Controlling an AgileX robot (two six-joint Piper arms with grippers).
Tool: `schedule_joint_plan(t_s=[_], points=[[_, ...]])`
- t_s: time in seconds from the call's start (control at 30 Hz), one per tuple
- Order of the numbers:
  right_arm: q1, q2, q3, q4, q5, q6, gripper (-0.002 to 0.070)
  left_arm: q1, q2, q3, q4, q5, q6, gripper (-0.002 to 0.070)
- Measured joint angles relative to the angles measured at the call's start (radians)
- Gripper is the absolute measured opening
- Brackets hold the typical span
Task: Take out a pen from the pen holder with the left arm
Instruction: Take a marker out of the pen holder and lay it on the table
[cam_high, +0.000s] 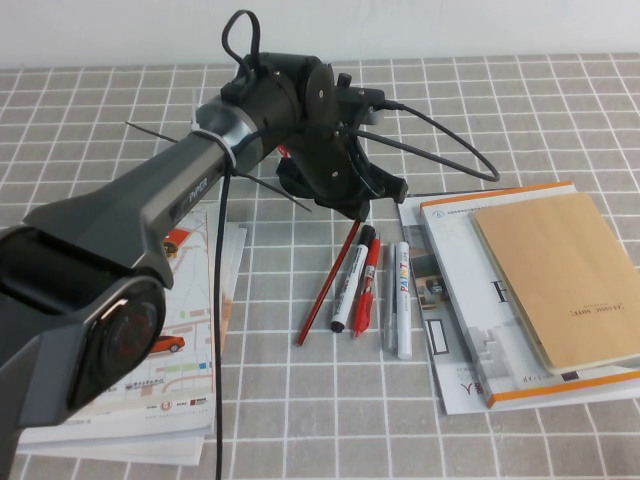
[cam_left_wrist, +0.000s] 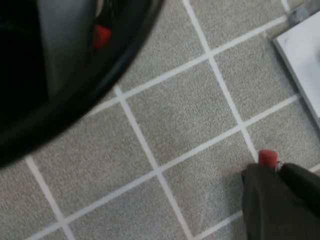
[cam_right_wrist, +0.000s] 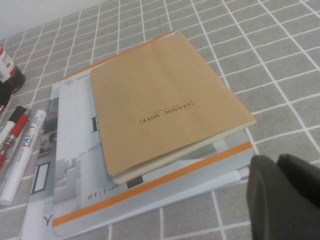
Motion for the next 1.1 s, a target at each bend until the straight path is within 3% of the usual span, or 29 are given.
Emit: schedule_joint_plan(t_s=[0.7, 0.97, 1.1], points=[[0.0, 0.0, 0.0, 0.0, 0.0, 0.0, -0.0013, 0.0, 0.036, 0.0, -0.006, -0.041, -0.046, 0.0], [0.0, 0.0, 0.0, 0.0, 0.0, 0.0, -0.0013, 0.0, -0.088, 0.0, -0.011, 0.067, 0.1, 0.0], [0.0, 0.0, 0.0, 0.0, 0.0, 0.0, -0.0013, -0.004, -0.23, 0.0, 0.055, 0.148, 0.151, 0.0]])
